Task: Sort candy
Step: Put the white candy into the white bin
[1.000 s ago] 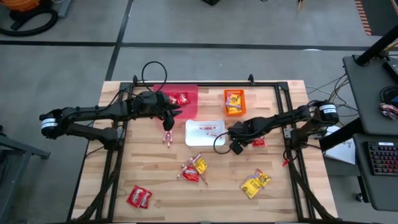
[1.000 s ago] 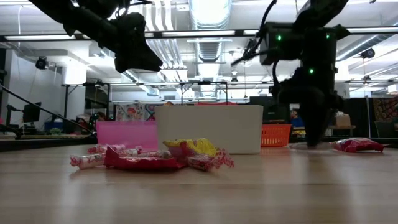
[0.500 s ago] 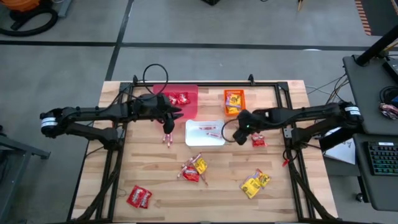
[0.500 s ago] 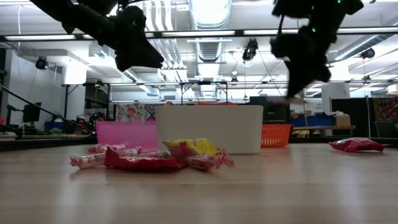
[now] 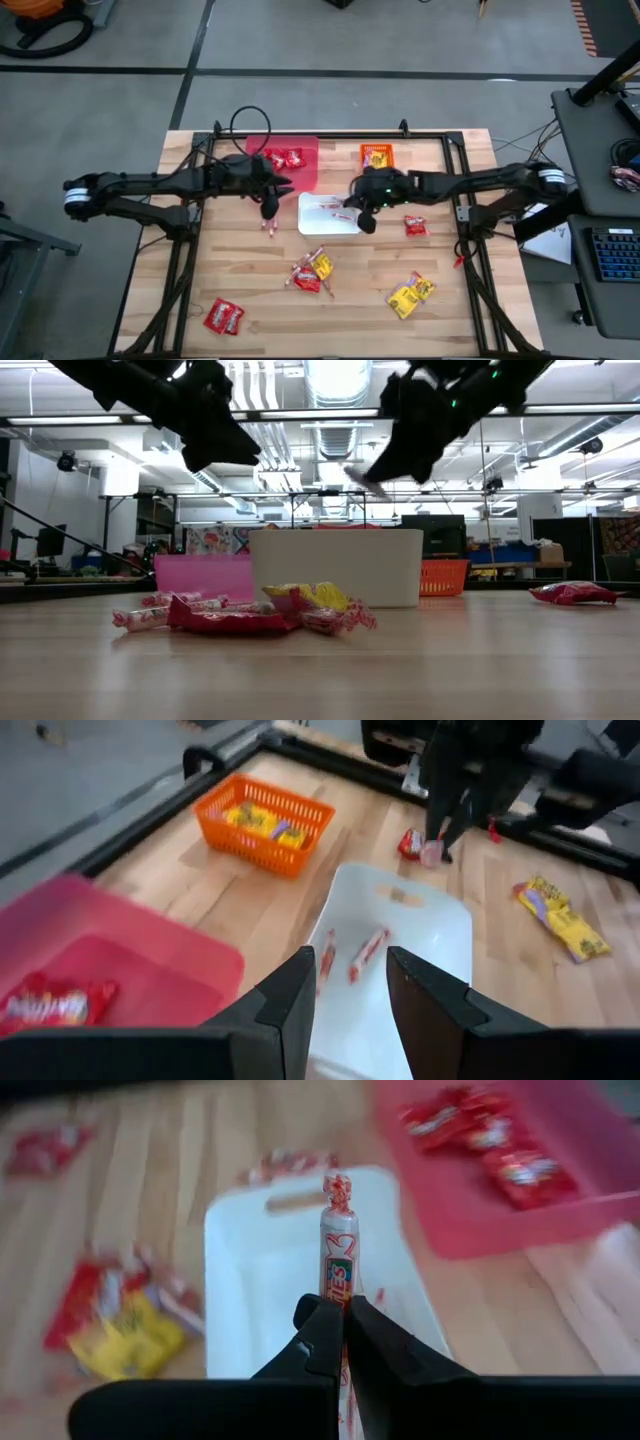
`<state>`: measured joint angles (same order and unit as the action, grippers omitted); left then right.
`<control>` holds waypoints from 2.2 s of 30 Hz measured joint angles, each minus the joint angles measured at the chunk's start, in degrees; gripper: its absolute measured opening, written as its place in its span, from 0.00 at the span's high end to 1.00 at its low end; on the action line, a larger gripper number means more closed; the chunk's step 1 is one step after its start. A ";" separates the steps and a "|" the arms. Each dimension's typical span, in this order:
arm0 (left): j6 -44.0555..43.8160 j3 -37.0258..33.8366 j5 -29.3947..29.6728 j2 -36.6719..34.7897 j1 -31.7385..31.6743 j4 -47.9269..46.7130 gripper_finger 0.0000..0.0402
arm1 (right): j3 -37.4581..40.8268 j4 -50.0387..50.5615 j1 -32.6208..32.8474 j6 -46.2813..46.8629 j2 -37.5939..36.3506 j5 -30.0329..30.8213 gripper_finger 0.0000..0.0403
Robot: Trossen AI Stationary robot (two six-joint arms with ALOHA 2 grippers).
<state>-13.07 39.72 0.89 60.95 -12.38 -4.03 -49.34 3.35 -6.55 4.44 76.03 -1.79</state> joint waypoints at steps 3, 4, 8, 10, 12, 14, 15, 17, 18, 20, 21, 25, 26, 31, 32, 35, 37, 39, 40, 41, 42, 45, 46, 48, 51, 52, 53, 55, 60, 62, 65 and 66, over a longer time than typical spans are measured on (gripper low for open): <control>-2.26 0.00 0.00 -1.07 0.14 -3.30 0.73 | -0.89 0.25 -0.51 -6.31 4.39 -0.72 0.98; -3.15 0.00 0.00 -1.43 0.26 -4.47 0.73 | -1.64 0.31 -0.65 -8.37 5.64 -0.60 0.98; -6.66 0.00 -0.02 -1.96 1.16 -9.28 0.73 | -6.16 4.65 -1.21 -13.71 9.00 -0.59 0.98; -8.81 0.00 -0.01 -1.81 1.75 -11.76 0.73 | -8.48 8.75 -1.22 -15.47 10.62 -0.39 0.98; -10.72 0.00 0.00 -1.57 2.34 -14.15 0.73 | -10.77 12.45 -1.26 -16.54 12.11 -0.22 0.98; -12.10 0.00 -0.01 -1.22 2.93 -16.01 0.73 | -12.63 14.86 -1.35 -17.55 13.43 -0.01 0.98; -12.75 0.00 -0.01 -1.16 3.13 -16.84 0.73 | -13.33 15.91 -1.36 -17.68 13.99 0.23 0.98; -13.97 0.00 0.00 -1.16 3.56 -18.21 0.73 | -14.45 17.03 -1.38 -18.13 15.22 0.28 0.97; -14.62 0.00 0.02 -1.16 3.80 -18.50 0.73 | -15.00 17.82 -1.39 -18.35 15.61 0.28 0.97; -15.61 0.00 0.09 -1.18 4.27 -19.78 0.73 | -16.15 19.24 -1.37 -18.23 16.38 0.25 0.94; -15.92 0.00 0.09 -1.17 4.51 -20.19 0.73 | -16.68 19.53 -1.37 -17.67 16.65 0.27 0.92; -16.97 0.00 0.09 -1.06 5.34 -21.60 0.73 | -17.49 20.42 -1.37 -17.02 17.38 0.27 0.83; -17.28 0.00 0.09 -1.05 5.51 -21.86 0.73 | -17.65 20.51 -1.37 -16.71 17.39 0.27 0.80; -18.79 0.00 0.13 -1.05 6.11 -23.82 0.73 | -17.90 20.45 -1.37 -16.21 16.63 0.29 0.71; -19.24 0.00 0.13 -1.05 6.26 -24.40 0.73 | -17.90 20.47 -1.37 -16.00 16.45 0.29 0.69; -20.55 0.00 0.32 -1.05 6.75 -26.33 0.73 | -17.97 20.49 -1.37 -15.28 15.57 0.29 0.66; -21.39 0.00 1.53 -1.05 7.30 -27.78 0.73 | -17.97 20.46 -1.37 -14.91 15.04 0.29 0.66; -22.50 0.00 3.21 -1.05 7.96 -29.55 0.73 | -17.97 20.46 -1.37 -14.91 14.82 0.29 0.66; -23.16 0.00 4.15 -1.05 8.30 -30.19 0.73 | -17.97 20.44 -1.37 -14.90 14.77 0.29 0.66; -23.99 0.00 5.01 -1.05 8.67 -30.85 0.73 | -17.97 20.44 -1.37 -14.90 14.77 0.29 0.66; -24.90 0.00 5.86 -1.05 9.06 -31.47 0.73 | -17.97 20.44 -1.37 -14.90 14.77 0.29 0.66; -27.48 0.00 7.89 -0.88 10.28 -32.47 0.73 | -17.97 20.40 -1.37 -14.91 14.77 0.29 0.66; -28.15 0.00 8.66 -0.70 10.68 -32.79 0.73 | -17.97 20.41 -1.37 -14.90 14.77 0.29 0.66; -29.19 0.00 9.29 0.16 11.38 -33.06 0.73 | -17.97 20.40 -1.37 -14.92 14.77 0.29 0.66; -30.92 0.00 9.75 2.39 12.12 -32.95 0.73 | -17.97 20.38 -1.37 -14.92 14.77 0.29 0.66; -31.65 0.00 10.00 3.43 12.32 -32.93 0.73 | -17.97 20.38 -1.37 -14.92 14.77 0.29 0.66; -32.38 0.00 10.25 4.64 12.48 -32.94 0.73 | -17.97 20.38 -1.37 -14.92 14.77 0.29 0.66; -33.64 0.00 10.59 7.13 12.84 -32.93 0.73 | -17.97 20.34 -1.37 -14.92 14.77 0.29 0.66; -35.59 -0.02 10.59 13.04 13.46 -32.94 0.73 | -17.97 20.31 -1.37 -14.92 14.77 0.29 0.66; -35.90 -0.02 10.60 15.01 13.46 -32.91 0.73 | -17.94 20.31 -1.37 -14.92 14.77 0.29 0.66; -35.96 -0.02 10.73 17.67 13.46 -32.74 0.73 | -17.94 20.31 -1.37 -14.93 14.77 0.29 0.65; -35.95 -0.04 10.81 18.43 13.46 -32.49 0.73 | -17.94 20.31 -1.37 -14.92 14.77 0.29 0.65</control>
<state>-49.01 39.68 11.69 79.37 1.08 -36.52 -67.29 23.66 -7.92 -10.48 90.80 -1.50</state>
